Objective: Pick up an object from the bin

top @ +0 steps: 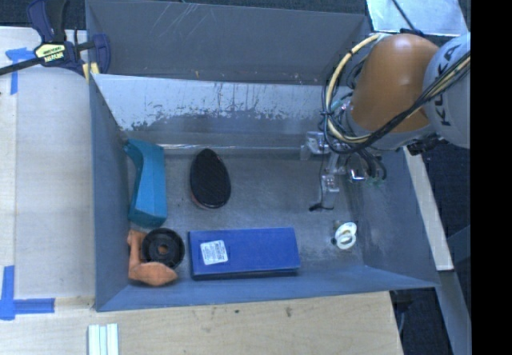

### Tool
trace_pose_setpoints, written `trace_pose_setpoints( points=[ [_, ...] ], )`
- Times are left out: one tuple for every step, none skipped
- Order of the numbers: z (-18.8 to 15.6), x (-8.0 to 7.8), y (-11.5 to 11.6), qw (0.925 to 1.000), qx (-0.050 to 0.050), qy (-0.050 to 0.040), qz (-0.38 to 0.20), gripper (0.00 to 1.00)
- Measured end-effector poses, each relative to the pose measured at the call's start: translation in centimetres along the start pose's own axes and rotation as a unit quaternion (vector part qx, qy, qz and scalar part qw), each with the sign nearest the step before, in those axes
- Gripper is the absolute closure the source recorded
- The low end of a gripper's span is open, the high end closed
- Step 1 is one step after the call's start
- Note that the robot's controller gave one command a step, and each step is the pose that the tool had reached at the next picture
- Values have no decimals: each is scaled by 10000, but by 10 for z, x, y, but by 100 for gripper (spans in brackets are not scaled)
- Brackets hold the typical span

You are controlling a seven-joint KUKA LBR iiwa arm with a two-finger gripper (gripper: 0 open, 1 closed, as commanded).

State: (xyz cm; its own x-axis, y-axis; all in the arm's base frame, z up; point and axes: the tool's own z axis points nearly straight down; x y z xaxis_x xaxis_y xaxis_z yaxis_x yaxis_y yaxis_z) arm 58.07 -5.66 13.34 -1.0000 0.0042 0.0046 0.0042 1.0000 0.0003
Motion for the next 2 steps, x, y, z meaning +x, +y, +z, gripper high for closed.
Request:
trace_pose_setpoints(
  points=[
    [-5, -2, 0, 10000, 3, -38, -5, 0],
    [40, -17, 35, 10000, 9, -68, -29, 0]
  ],
)
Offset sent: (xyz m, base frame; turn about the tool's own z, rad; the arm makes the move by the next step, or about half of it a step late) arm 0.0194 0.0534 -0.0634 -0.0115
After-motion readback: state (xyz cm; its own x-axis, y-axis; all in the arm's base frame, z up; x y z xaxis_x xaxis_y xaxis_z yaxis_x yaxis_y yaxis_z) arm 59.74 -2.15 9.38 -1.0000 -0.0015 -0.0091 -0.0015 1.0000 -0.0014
